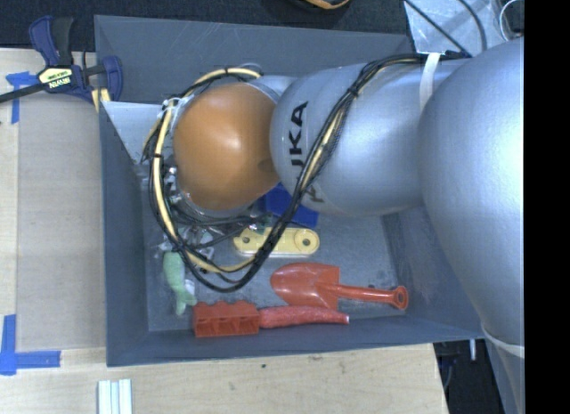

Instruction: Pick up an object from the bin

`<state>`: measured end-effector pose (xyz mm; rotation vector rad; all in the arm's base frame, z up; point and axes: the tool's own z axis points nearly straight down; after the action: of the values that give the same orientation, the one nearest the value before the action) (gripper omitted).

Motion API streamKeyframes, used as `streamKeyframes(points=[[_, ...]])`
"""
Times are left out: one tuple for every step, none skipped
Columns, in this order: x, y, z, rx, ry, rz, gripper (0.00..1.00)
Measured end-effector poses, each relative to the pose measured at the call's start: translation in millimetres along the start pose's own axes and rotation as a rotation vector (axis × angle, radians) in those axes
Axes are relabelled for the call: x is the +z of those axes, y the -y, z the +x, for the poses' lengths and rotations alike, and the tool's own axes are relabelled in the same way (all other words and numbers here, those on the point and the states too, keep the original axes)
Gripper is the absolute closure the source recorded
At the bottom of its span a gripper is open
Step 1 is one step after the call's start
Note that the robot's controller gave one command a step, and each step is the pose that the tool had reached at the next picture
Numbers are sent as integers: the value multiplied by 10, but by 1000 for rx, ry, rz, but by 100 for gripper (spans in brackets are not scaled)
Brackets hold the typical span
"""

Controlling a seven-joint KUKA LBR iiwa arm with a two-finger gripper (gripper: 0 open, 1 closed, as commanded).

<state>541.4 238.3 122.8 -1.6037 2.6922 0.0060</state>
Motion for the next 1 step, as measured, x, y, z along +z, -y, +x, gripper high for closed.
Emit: streamKeyframes(points=[[-145, 6, -8, 0, 3, 2, 100]])
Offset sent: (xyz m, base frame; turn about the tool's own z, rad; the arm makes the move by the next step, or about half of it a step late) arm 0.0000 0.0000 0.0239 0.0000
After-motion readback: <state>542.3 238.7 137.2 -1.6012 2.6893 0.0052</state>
